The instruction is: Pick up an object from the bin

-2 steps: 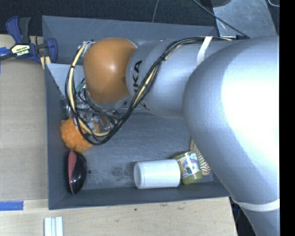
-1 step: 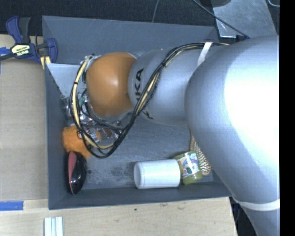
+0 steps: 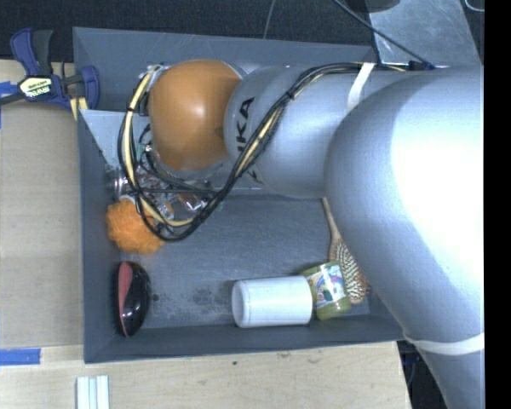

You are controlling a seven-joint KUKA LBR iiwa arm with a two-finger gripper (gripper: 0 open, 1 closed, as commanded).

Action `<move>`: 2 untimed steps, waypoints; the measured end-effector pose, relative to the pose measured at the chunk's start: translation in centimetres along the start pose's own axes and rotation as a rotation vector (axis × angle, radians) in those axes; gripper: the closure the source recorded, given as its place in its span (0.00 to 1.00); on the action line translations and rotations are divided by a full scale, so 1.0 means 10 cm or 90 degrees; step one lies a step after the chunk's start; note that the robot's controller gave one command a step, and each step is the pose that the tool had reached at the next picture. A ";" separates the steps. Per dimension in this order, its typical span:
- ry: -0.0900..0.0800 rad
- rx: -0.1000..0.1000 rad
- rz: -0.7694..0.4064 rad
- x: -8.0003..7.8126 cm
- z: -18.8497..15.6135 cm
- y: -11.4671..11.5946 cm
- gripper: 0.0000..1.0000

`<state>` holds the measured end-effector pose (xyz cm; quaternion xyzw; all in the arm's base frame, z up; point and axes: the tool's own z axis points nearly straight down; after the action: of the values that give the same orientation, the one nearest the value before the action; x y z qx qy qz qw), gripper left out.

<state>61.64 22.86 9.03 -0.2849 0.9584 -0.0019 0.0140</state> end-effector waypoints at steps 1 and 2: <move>-0.005 0.002 -0.252 -0.11 -1.14 -0.11 1.00; -0.006 0.000 -0.192 0.05 -0.84 0.17 1.00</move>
Offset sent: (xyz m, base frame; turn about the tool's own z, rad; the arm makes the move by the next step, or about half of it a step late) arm 0.0100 -0.0040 0.1124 -0.3996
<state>60.04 24.01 17.39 -0.4256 0.9047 -0.0028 0.0180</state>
